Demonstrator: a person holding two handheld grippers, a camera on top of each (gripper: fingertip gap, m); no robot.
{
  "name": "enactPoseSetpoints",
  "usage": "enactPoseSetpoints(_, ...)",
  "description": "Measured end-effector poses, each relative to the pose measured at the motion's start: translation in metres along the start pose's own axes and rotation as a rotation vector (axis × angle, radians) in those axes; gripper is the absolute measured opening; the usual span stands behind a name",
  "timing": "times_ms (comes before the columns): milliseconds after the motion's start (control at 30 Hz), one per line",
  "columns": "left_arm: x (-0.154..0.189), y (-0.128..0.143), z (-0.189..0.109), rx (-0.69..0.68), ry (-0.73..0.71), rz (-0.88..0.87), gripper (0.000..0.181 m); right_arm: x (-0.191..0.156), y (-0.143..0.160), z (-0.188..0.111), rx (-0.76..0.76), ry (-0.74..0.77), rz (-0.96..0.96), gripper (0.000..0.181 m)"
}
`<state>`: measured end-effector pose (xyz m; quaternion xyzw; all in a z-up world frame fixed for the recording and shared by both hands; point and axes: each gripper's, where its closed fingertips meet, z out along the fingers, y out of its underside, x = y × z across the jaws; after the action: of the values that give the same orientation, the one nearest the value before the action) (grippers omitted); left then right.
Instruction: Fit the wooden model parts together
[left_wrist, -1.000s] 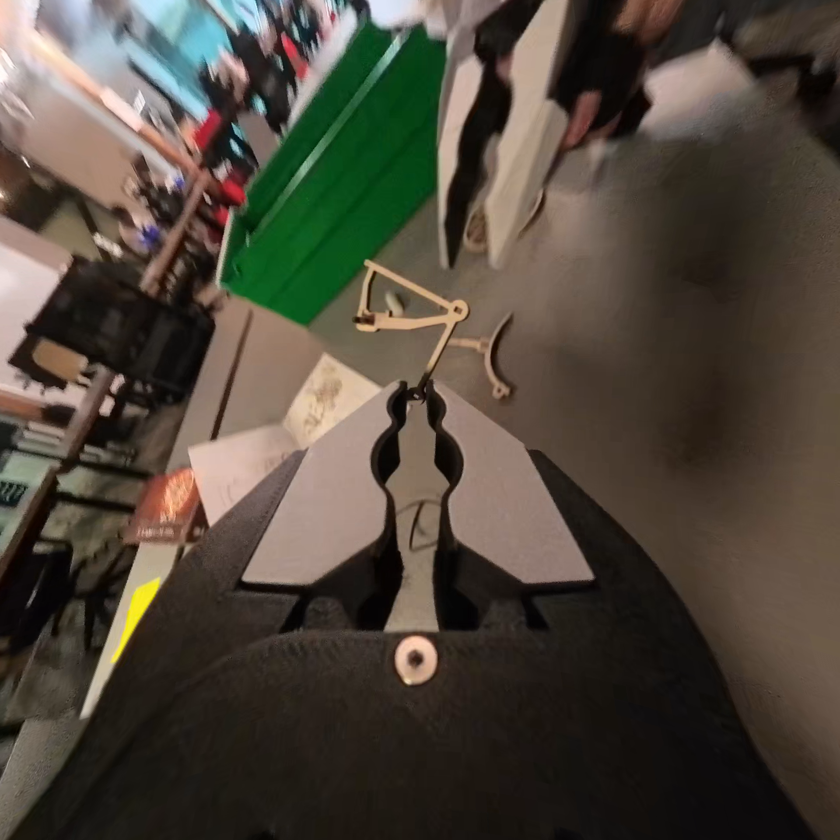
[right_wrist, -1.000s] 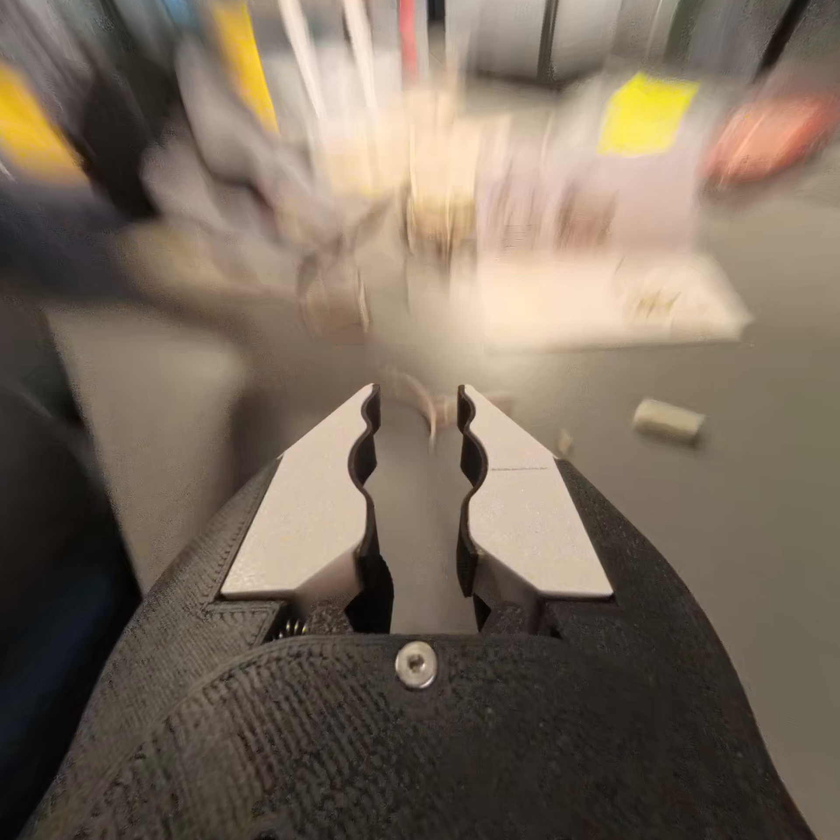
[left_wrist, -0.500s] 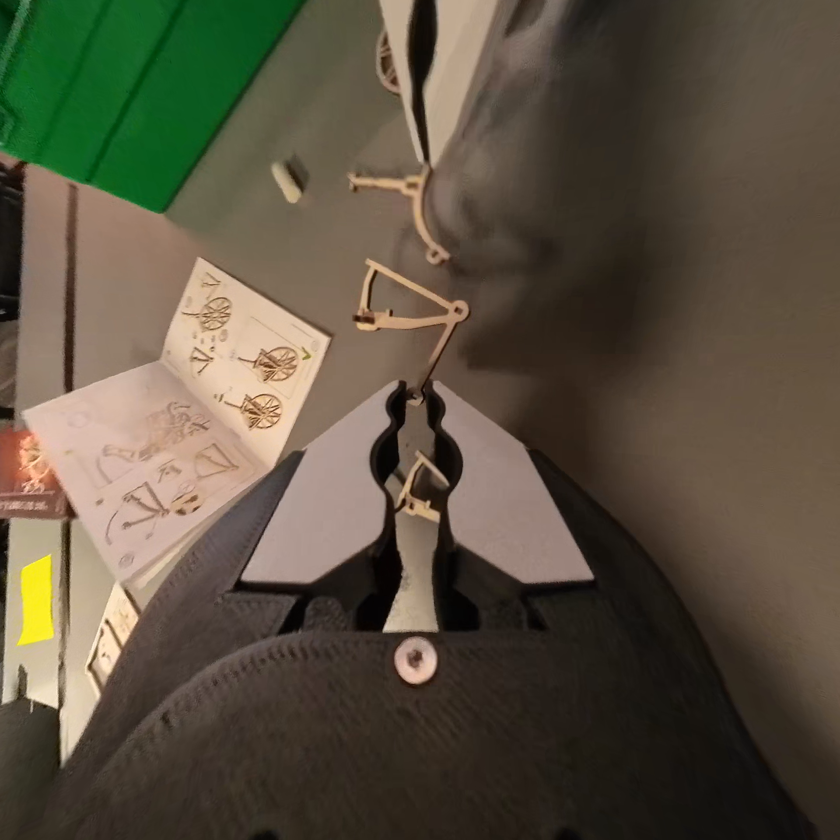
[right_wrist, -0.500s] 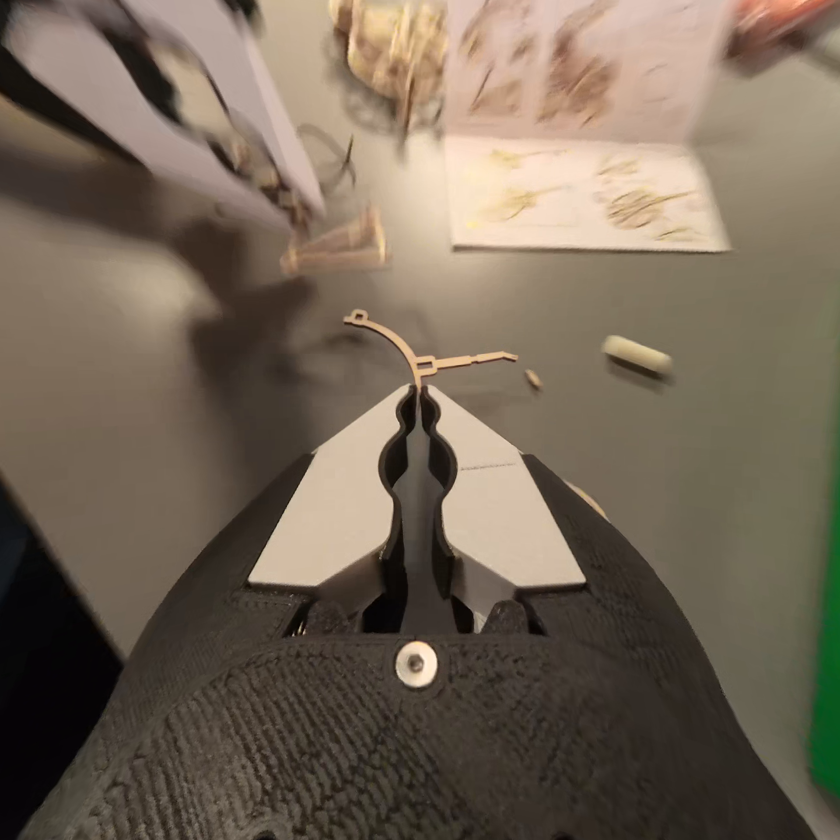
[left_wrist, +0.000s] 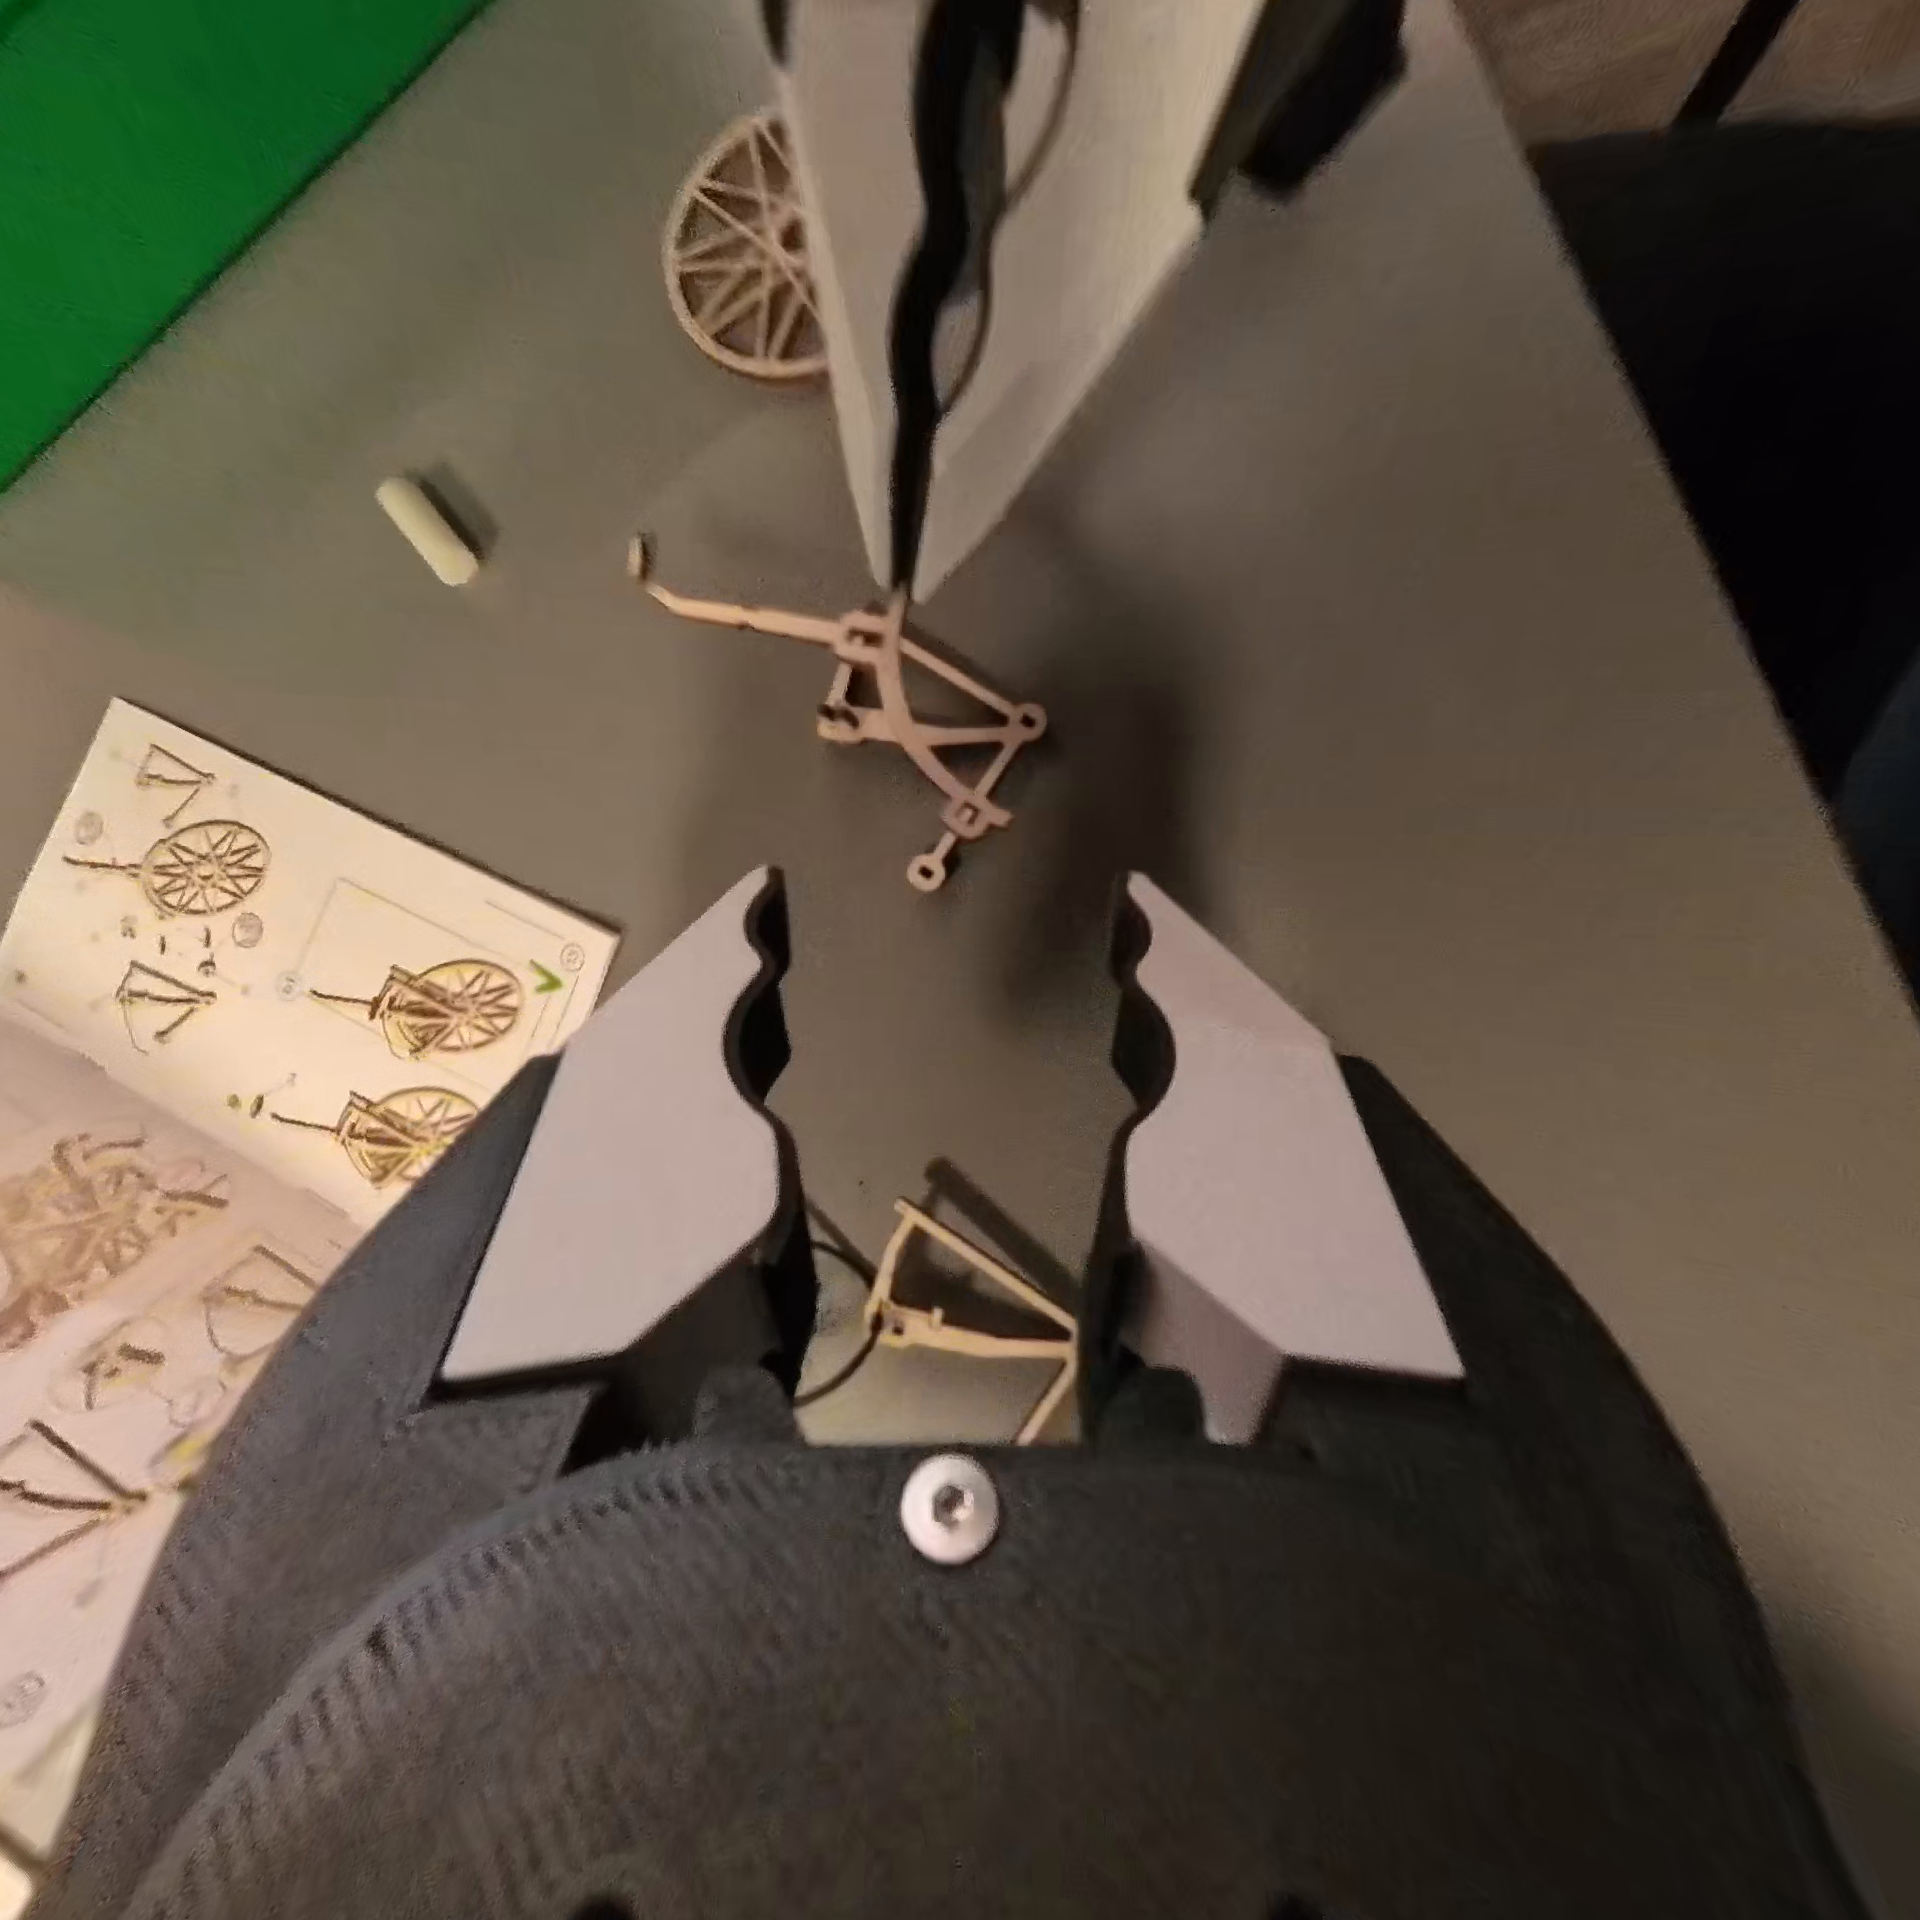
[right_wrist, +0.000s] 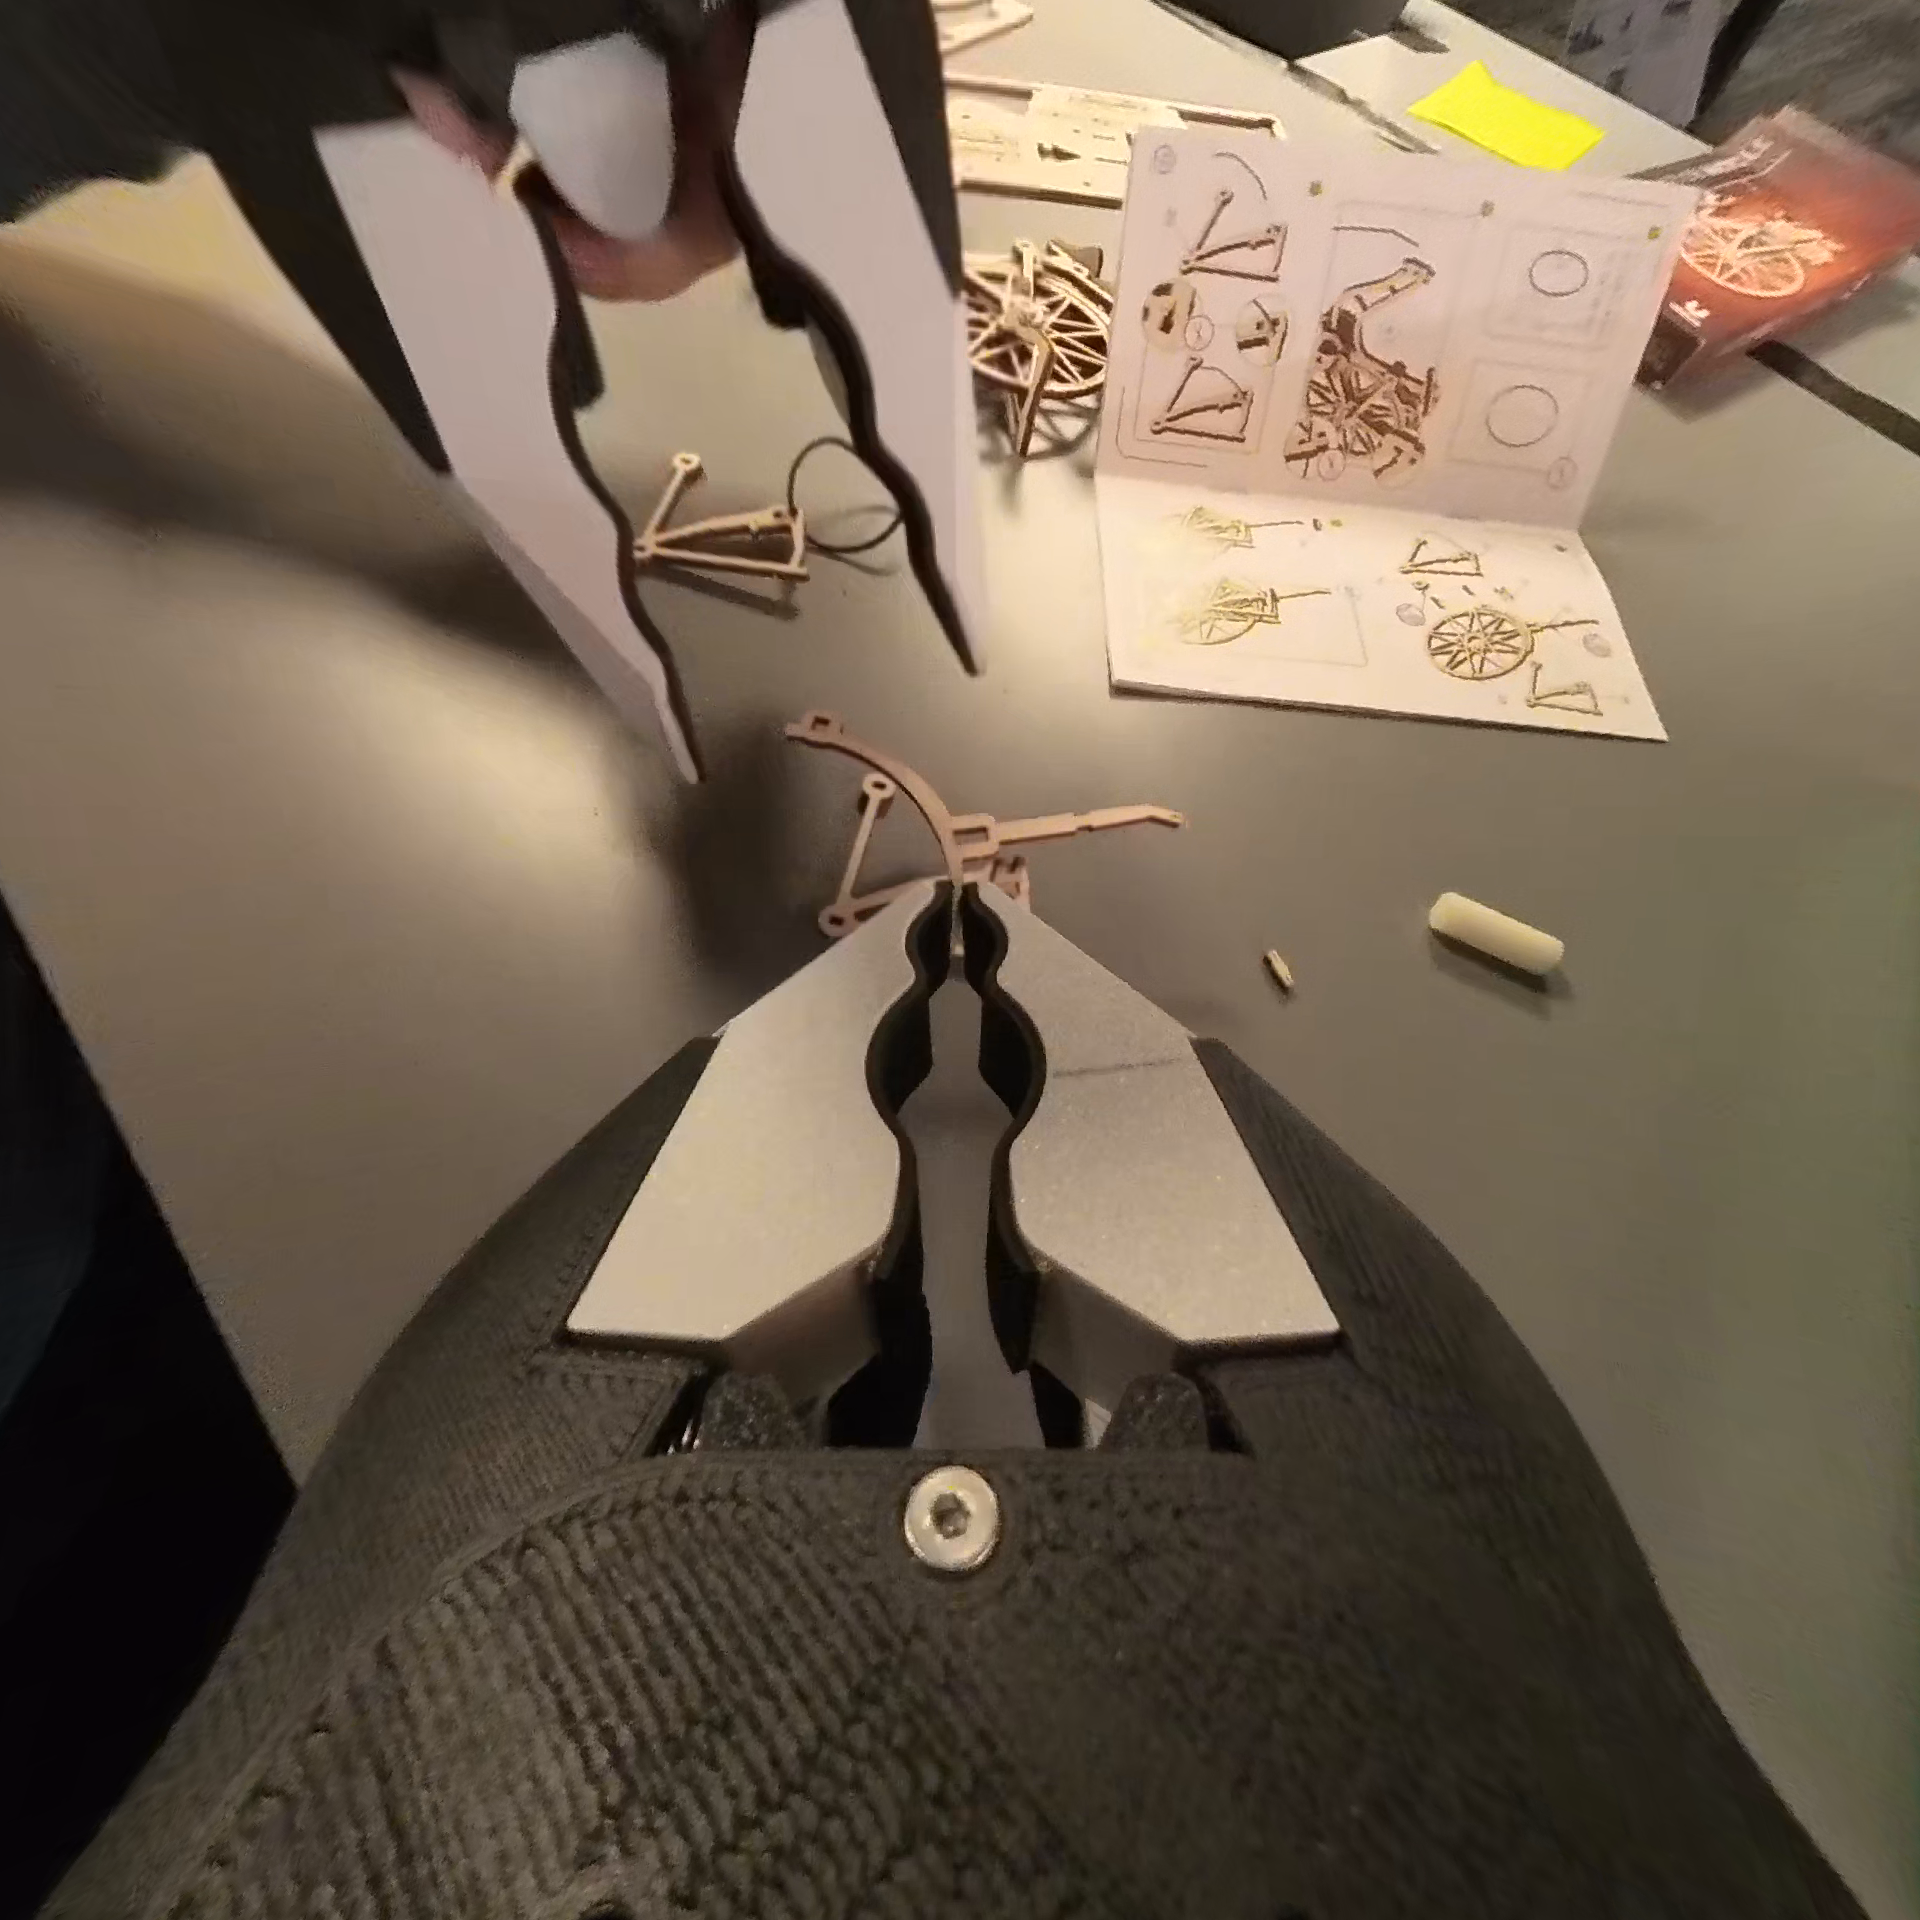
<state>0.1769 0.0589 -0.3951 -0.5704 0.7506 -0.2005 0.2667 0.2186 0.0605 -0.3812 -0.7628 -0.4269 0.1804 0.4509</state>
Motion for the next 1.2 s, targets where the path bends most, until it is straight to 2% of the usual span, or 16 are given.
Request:
enactPoseSetpoints(100, -0.005, -0.016, -0.012, 0.158, -0.013, -0.115, 0.056, 0.000, 0.000, 0.007, -0.006, 0.015, -0.020, 0.000)
enactPoseSetpoints(167, -0.008, -0.022, -0.010, 0.209, -0.047, -0.145, 0.048, 0.001, 0.003, 0.010, -0.016, 0.016, -0.021, 0.000)
enactPoseSetpoints(300, -0.013, -0.020, 0.002, 0.180, -0.131, -0.107, 0.030, 0.003, 0.006, 0.013, -0.043, 0.003, -0.026, 0.000)
enactPoseSetpoints(633, -0.017, -0.019, 0.016, 0.145, -0.099, -0.100, 0.000, 0.007, 0.008, 0.014, -0.053, -0.018, -0.007, 0.000)
enactPoseSetpoints(967, -0.020, -0.020, 0.019, 0.142, -0.073, -0.124, 0.000, 0.006, 0.006, 0.012, -0.029, -0.049, 0.015, 0.002)
enactPoseSetpoints(1067, -0.022, -0.026, 0.015, 0.192, -0.071, -0.150, 0.000, 0.010, 0.006, 0.011, -0.024, -0.026, 0.020, 0.000)
enactPoseSetpoints(1133, -0.018, -0.027, 0.014, 0.192, -0.043, -0.167, 0.022, 0.010, 0.006, 0.011, -0.030, -0.025, 0.020, 0.000)
enactPoseSetpoints(1200, -0.016, -0.023, 0.017, 0.159, -0.027, -0.161, 0.032, 0.010, 0.007, 0.012, -0.036, -0.028, 0.026, 0.000)
